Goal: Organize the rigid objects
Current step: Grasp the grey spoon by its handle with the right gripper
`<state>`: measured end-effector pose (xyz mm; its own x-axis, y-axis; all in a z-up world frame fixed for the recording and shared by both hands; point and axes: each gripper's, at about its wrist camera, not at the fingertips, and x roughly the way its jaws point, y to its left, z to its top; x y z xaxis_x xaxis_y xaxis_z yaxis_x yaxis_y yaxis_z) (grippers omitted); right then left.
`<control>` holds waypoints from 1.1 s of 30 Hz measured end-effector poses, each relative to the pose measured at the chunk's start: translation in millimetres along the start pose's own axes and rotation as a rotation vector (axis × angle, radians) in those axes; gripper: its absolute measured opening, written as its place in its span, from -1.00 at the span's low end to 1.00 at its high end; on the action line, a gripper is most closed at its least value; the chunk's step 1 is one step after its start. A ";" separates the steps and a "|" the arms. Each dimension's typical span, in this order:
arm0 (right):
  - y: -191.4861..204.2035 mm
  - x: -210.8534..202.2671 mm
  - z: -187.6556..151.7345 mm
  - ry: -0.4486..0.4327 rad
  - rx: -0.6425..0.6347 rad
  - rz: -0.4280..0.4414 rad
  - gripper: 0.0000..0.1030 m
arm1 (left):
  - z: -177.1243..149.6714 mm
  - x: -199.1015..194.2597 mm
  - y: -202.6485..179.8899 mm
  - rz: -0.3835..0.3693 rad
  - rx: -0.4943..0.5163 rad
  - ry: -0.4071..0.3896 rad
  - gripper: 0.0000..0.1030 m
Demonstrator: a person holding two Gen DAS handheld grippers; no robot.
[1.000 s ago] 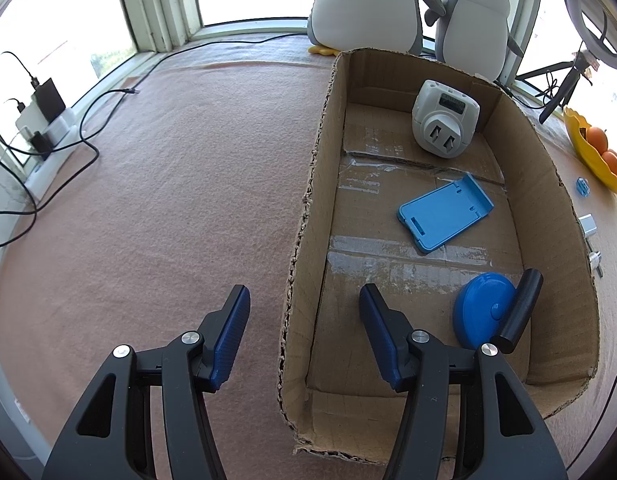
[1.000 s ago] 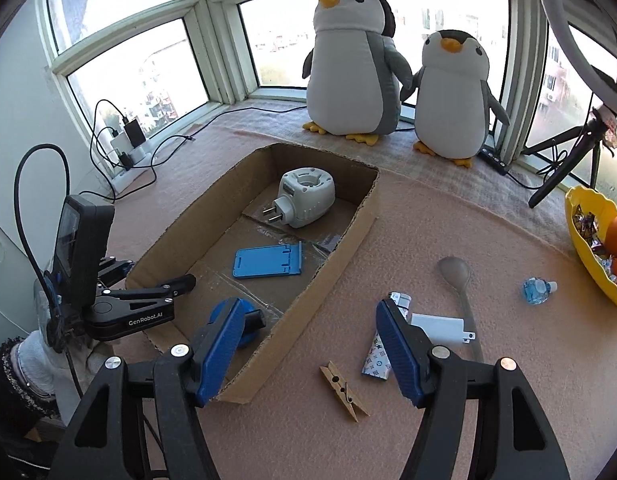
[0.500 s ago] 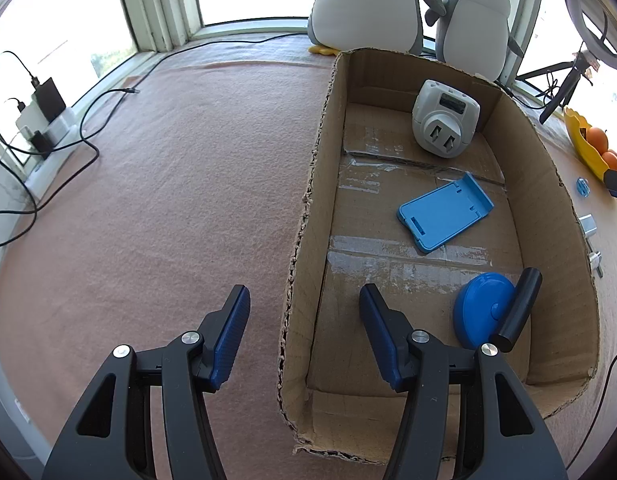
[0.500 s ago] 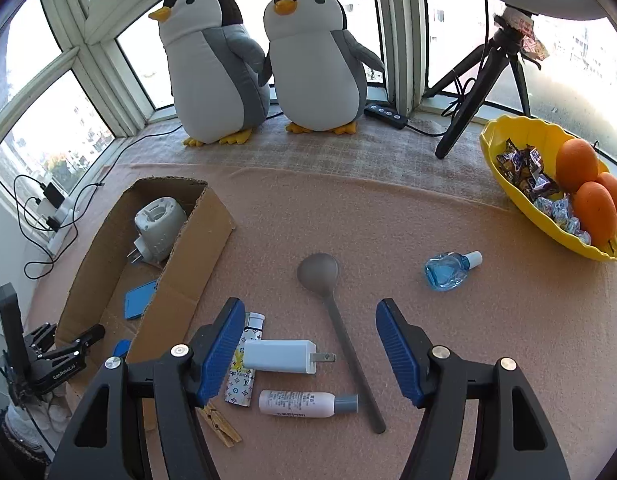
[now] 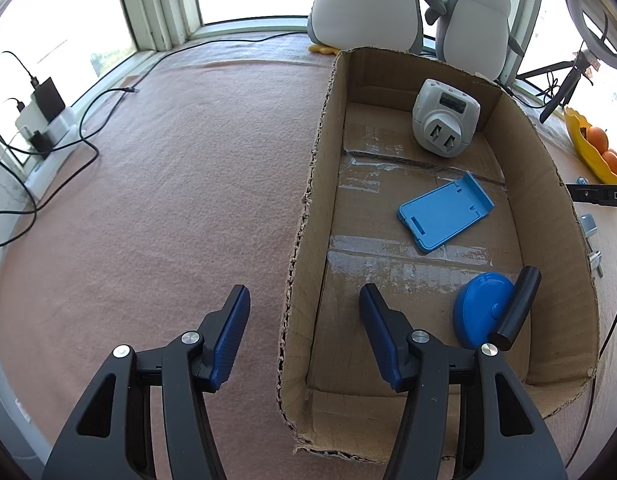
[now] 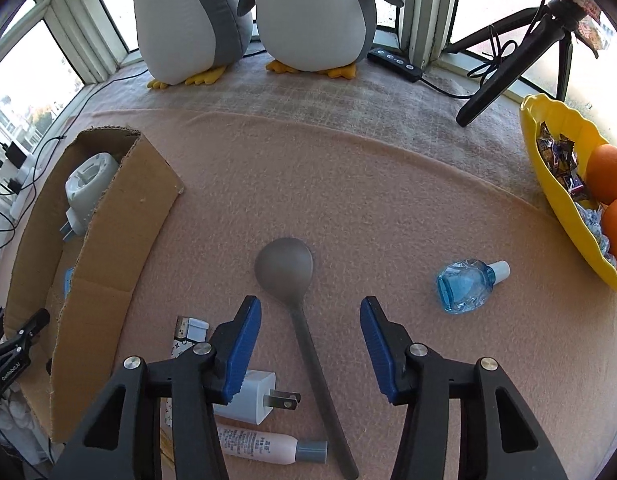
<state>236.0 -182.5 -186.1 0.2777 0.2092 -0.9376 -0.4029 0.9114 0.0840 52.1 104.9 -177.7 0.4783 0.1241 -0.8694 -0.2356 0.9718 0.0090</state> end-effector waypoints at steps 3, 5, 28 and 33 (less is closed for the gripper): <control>5.6 6.2 0.8 0.026 -0.035 -0.001 -0.26 | 0.1 0.0 0.0 0.000 -0.001 0.000 0.12; 8.9 11.1 1.3 0.043 -0.051 -0.014 -0.34 | -1.2 0.8 0.2 0.000 -0.002 0.000 0.12; -16.6 -17.7 -15.1 -0.046 0.022 -0.043 -0.87 | -2.5 0.8 0.3 0.003 0.001 -0.001 0.12; -22.8 -40.7 -18.9 -0.106 0.054 -0.036 -0.87 | -2.9 0.8 0.2 0.002 0.000 -0.002 0.12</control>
<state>217.4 -218.5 -156.2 0.3827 0.2100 -0.8997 -0.3440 0.9362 0.0722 49.9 104.6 -179.8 0.4793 0.1268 -0.8685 -0.2368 0.9715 0.0112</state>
